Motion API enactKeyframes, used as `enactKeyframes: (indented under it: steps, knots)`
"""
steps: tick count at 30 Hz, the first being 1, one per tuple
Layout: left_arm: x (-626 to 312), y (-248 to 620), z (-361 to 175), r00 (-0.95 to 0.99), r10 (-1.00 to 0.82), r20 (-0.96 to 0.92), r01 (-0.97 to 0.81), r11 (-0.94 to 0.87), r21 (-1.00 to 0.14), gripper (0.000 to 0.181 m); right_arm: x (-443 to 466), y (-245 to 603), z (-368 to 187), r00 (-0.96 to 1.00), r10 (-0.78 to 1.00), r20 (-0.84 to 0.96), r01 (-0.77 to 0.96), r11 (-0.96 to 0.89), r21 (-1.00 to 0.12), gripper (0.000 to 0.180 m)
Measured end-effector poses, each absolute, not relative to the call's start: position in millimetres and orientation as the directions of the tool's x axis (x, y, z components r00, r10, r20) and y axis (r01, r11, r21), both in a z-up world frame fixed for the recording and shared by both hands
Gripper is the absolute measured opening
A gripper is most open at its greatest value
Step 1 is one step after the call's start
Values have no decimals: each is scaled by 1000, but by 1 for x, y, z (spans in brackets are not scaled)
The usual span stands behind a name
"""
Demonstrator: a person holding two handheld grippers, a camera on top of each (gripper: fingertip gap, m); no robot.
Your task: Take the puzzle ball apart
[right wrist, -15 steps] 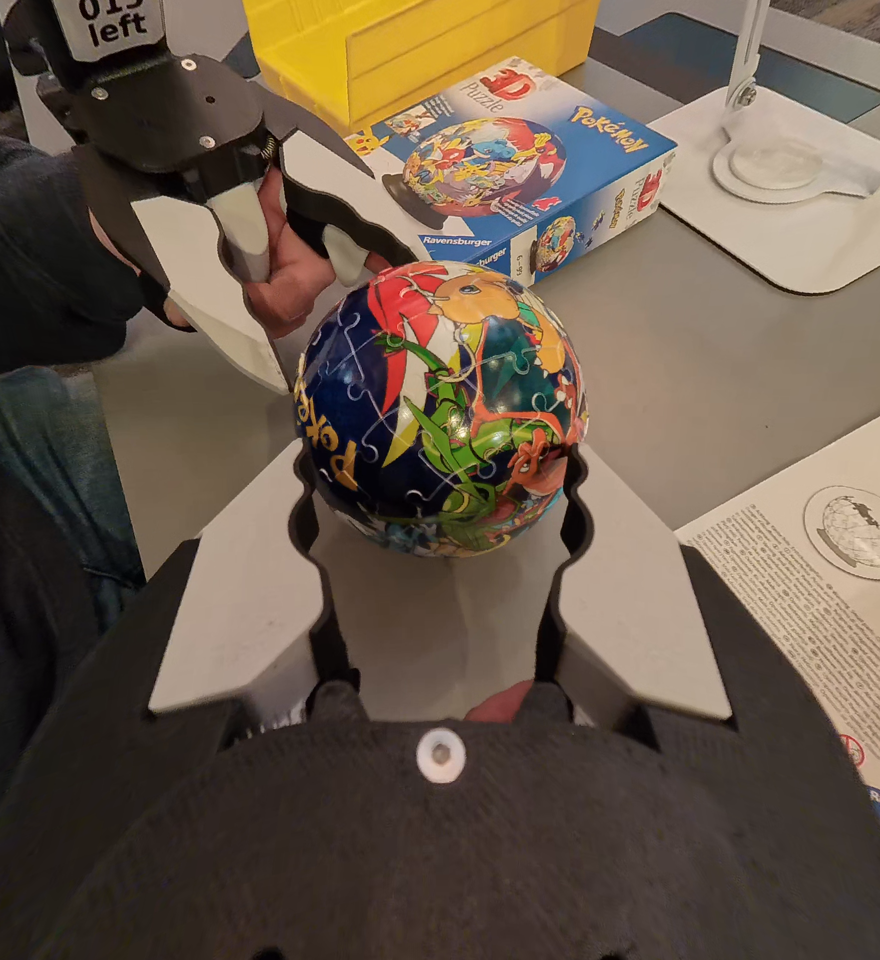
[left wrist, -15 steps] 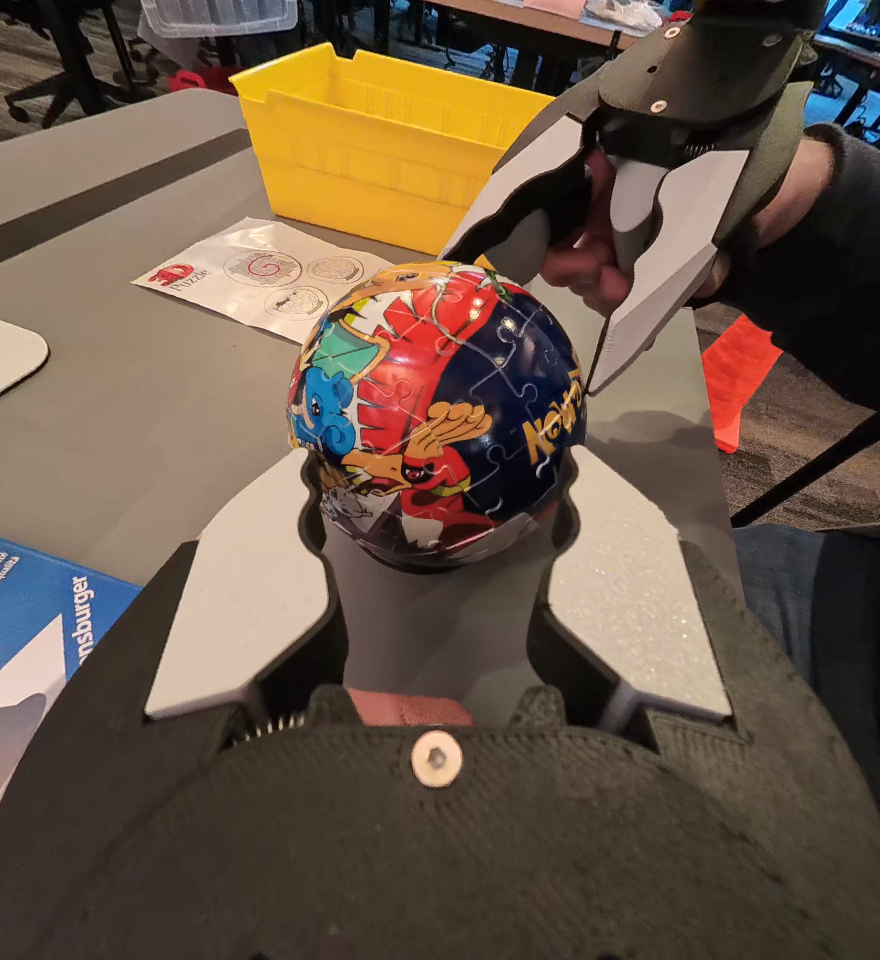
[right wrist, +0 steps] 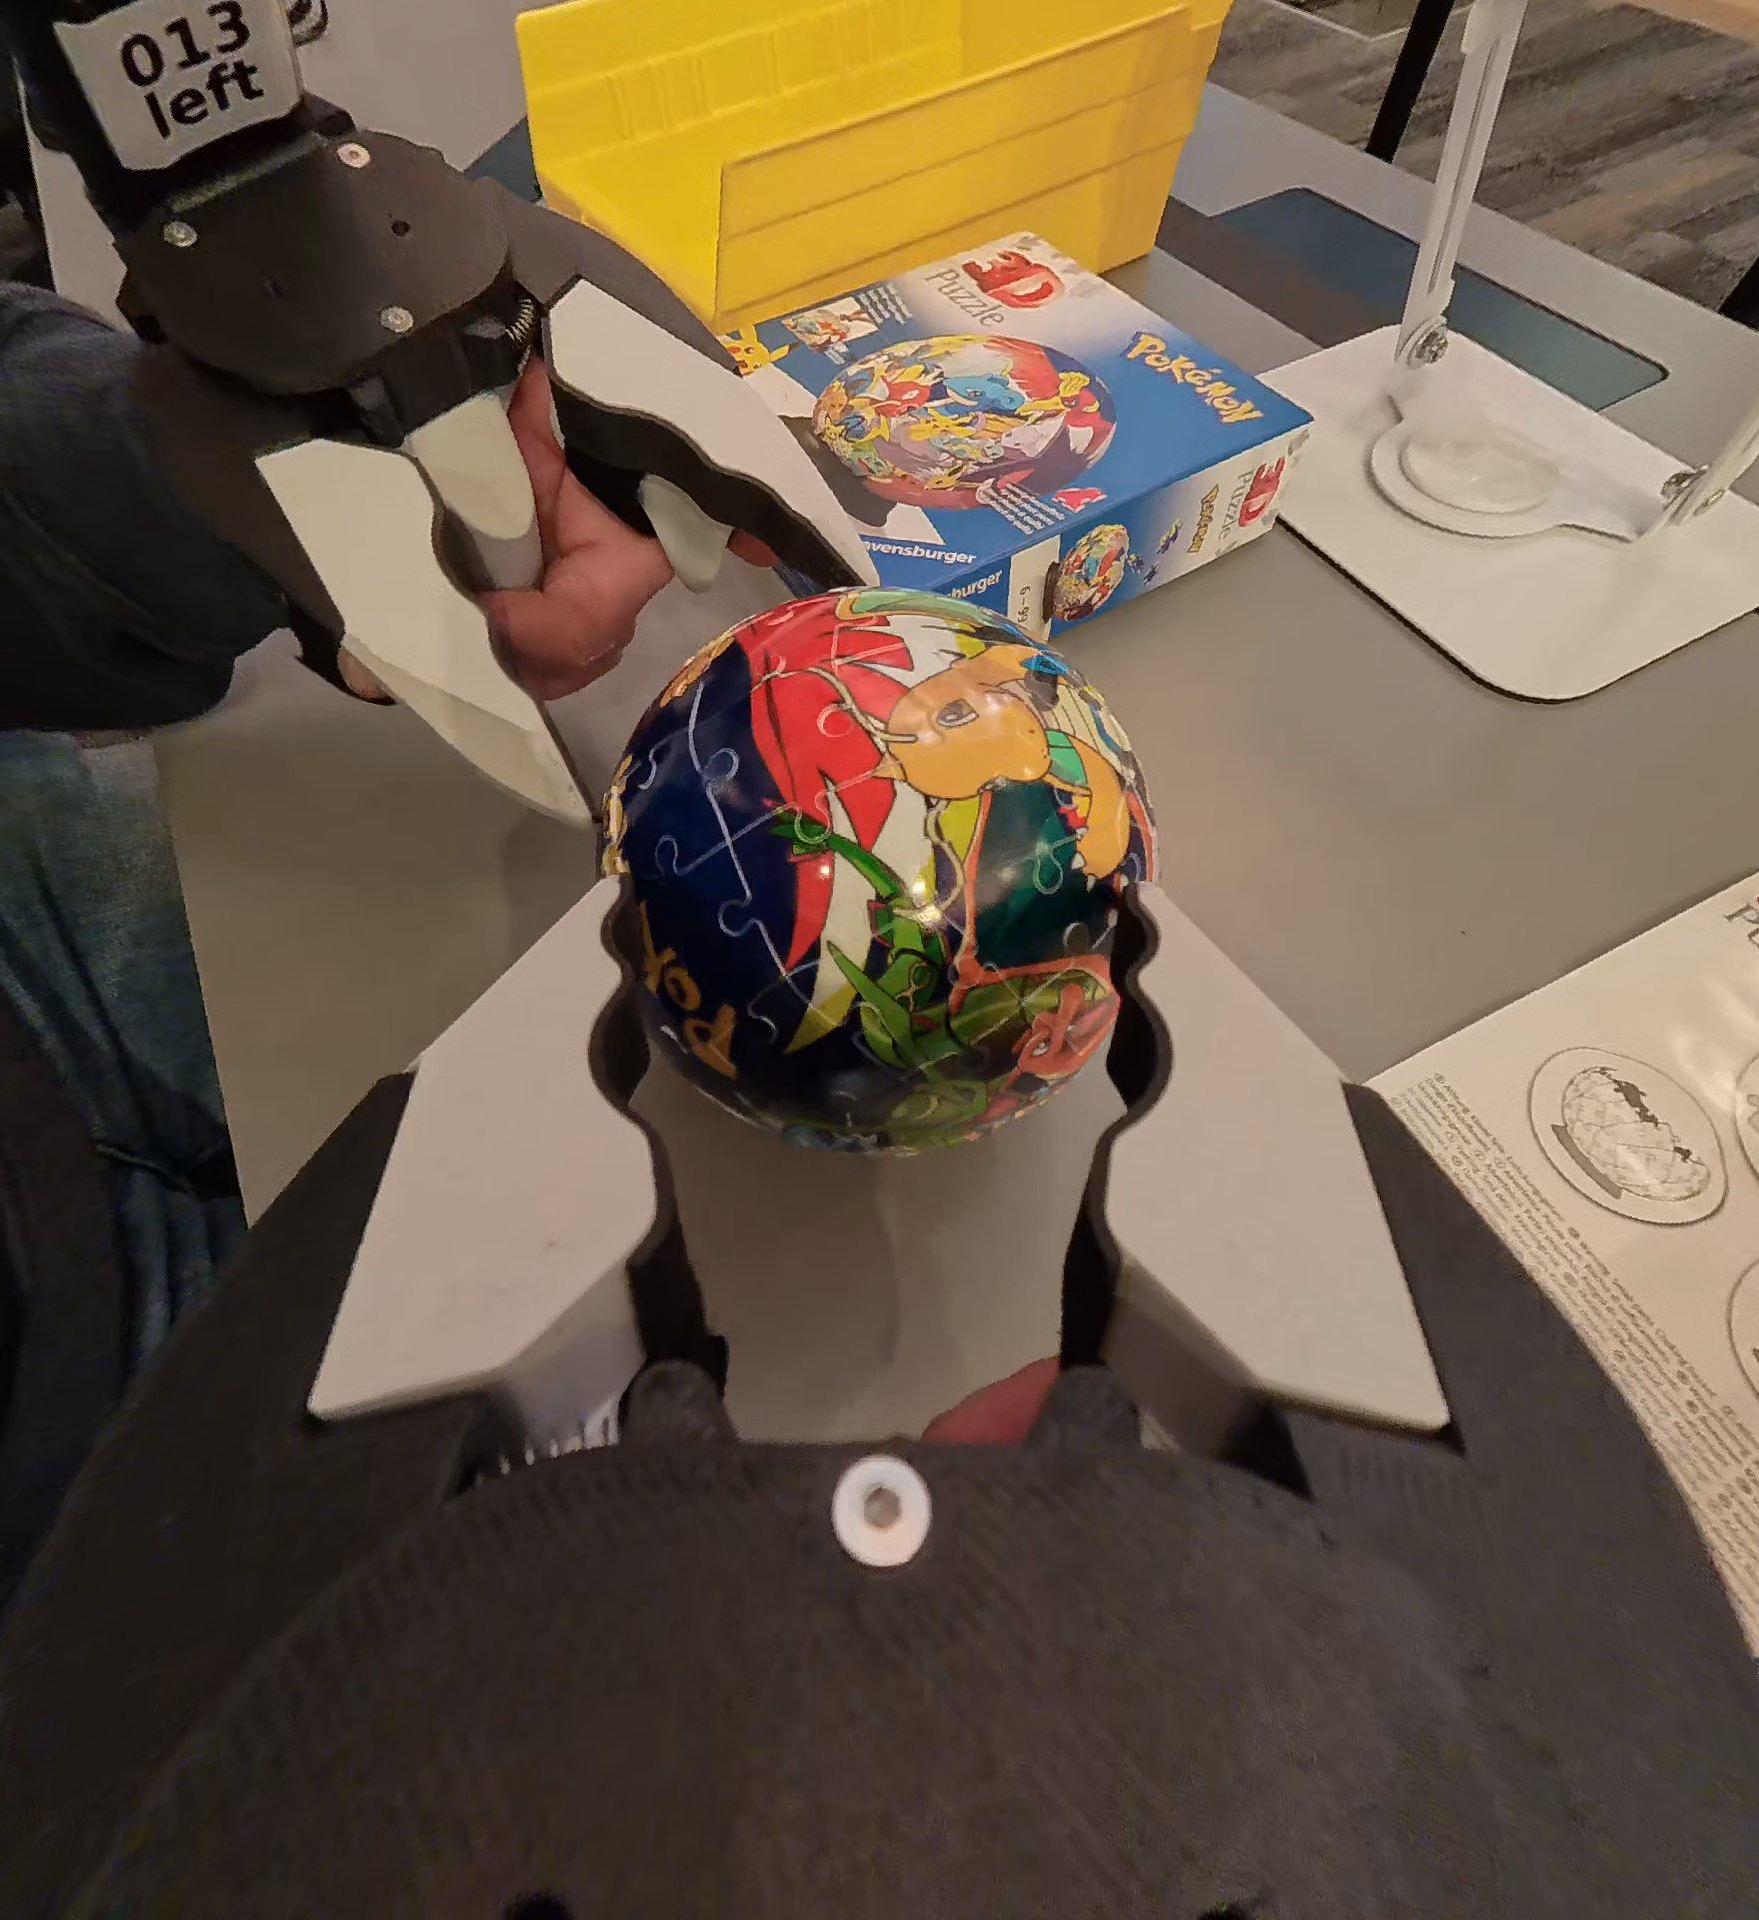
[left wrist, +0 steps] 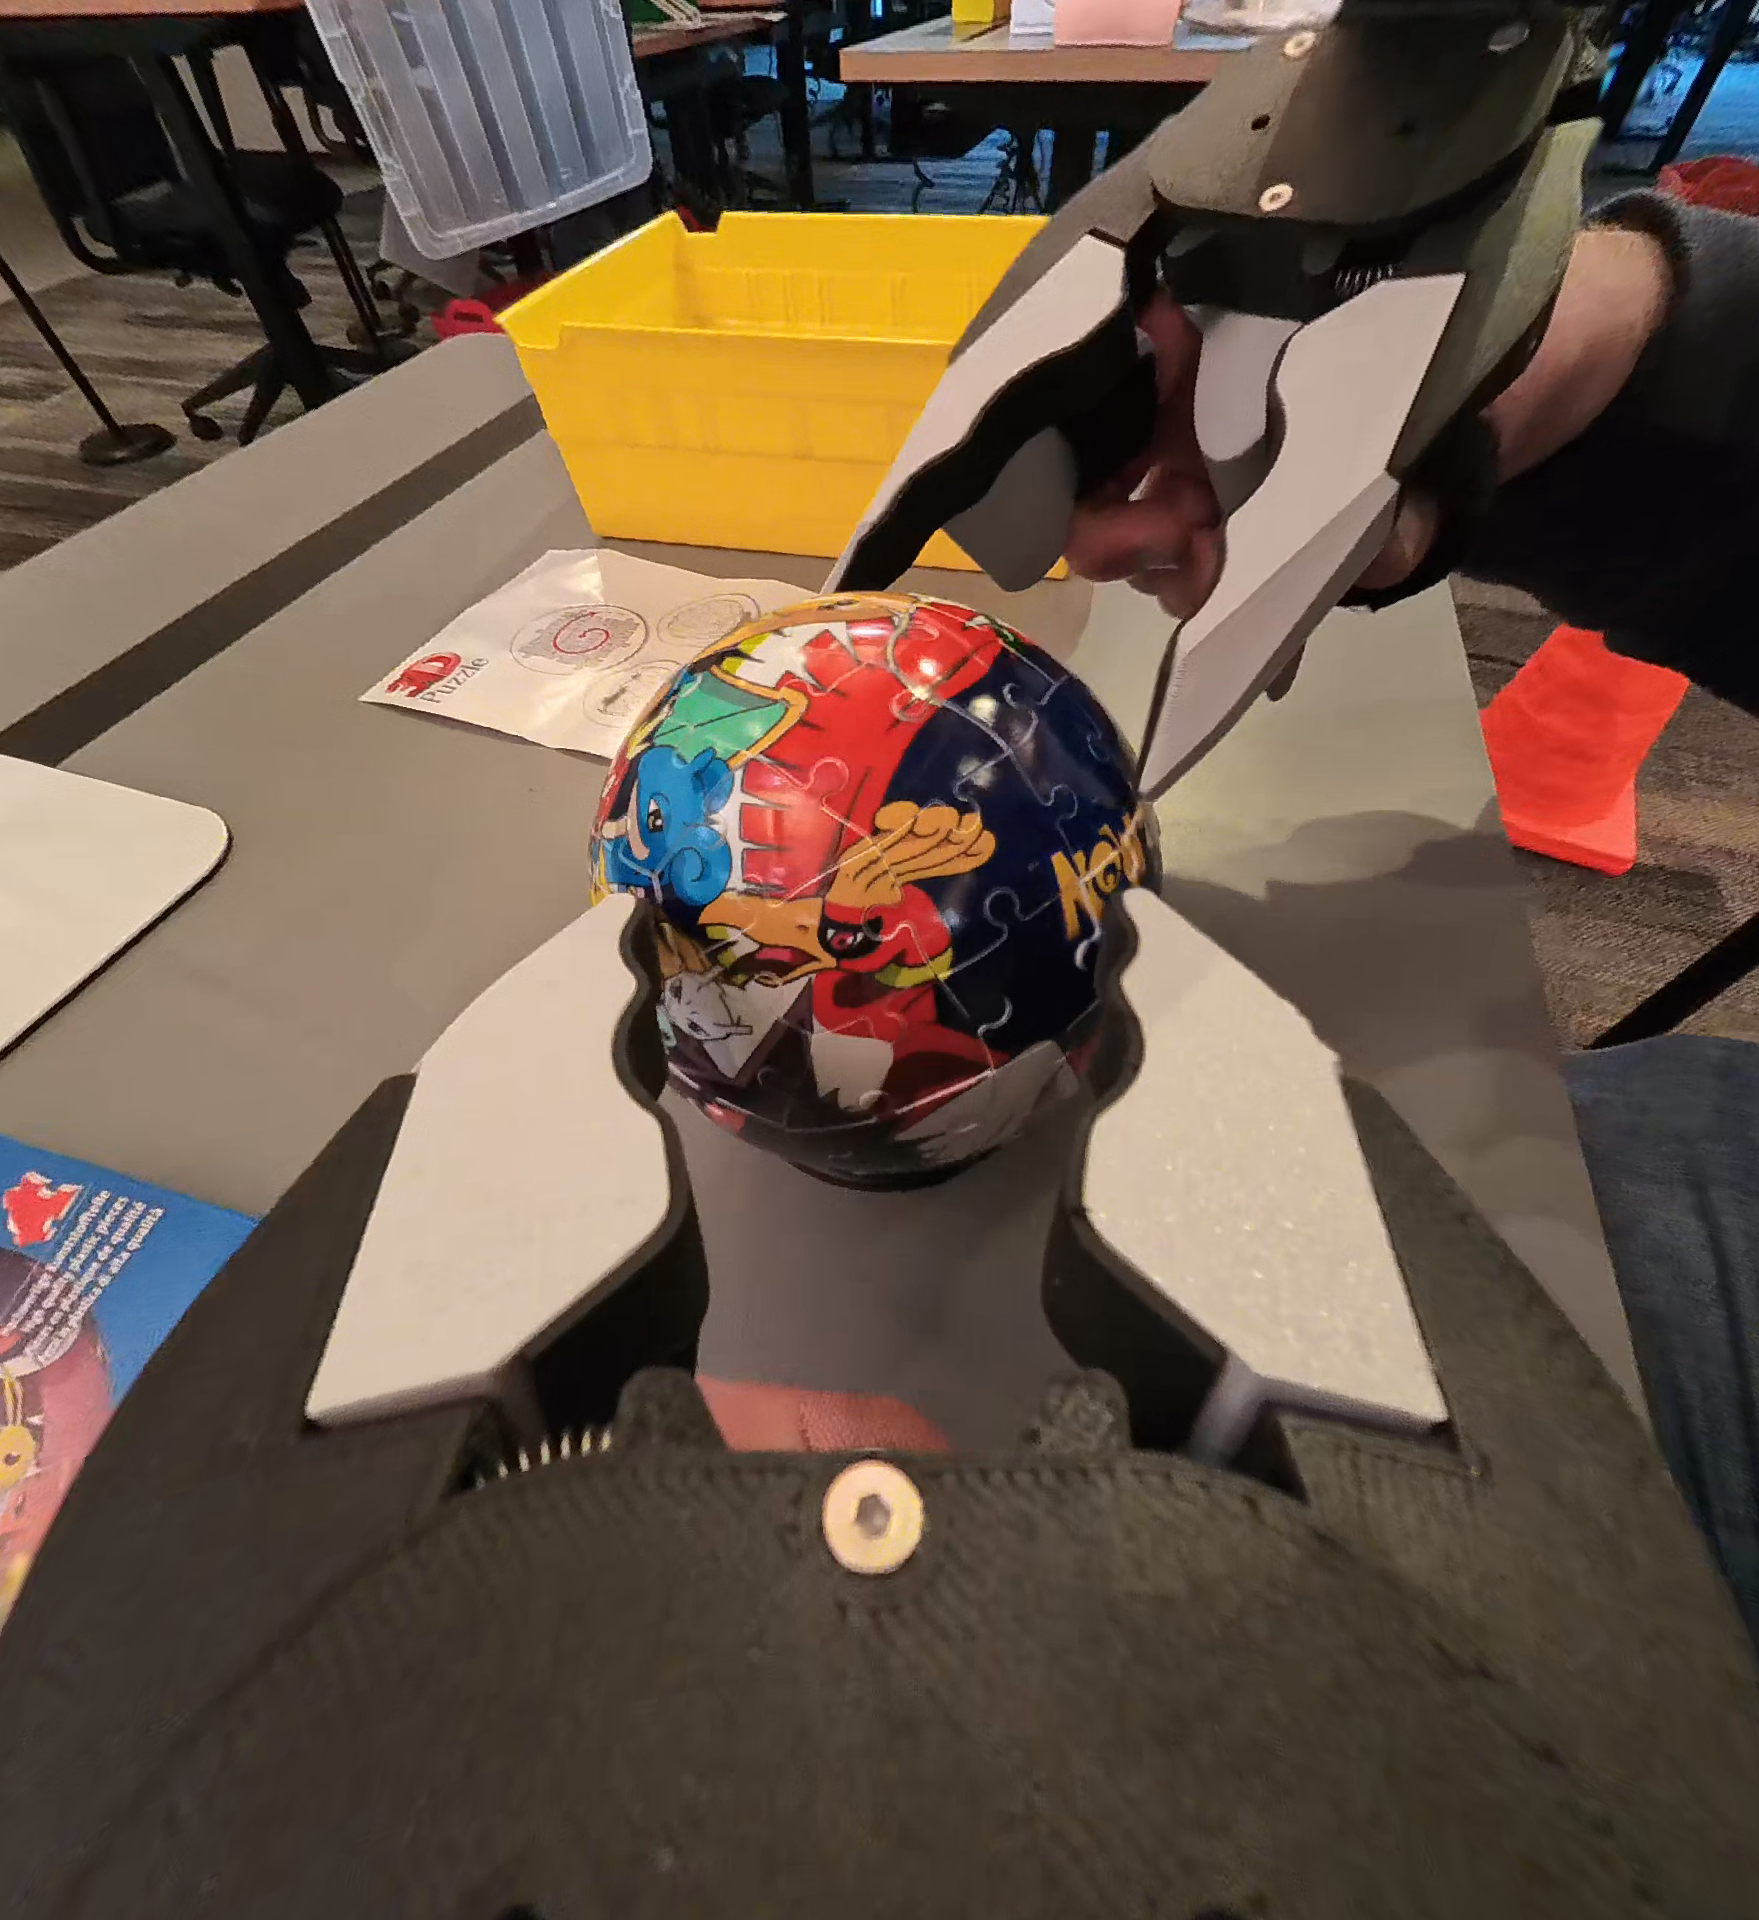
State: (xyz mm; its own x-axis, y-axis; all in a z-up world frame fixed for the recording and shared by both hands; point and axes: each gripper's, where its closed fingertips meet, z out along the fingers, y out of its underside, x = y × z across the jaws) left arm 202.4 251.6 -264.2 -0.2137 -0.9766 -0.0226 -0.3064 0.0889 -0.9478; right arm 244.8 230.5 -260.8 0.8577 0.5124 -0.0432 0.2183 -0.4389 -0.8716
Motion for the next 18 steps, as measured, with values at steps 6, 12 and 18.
enactKeyframes:
  steps: [6, 12, 18]
  knots:
    - [200, 265, -272, -158, -981, 115, -347, -54, -936, 97, 246, 228, -267, 856, 510, -79, 206, -478, -854, 94]
    - [205, 253, -288, -189, -960, 207, -407, -115, -906, 104, 247, 228, -271, 857, 506, -97, 190, -485, -854, 97]
    - [209, 255, -279, -179, -963, 200, -371, -122, -921, 101, 248, 227, -274, 859, 503, -91, 193, -485, -853, 97]
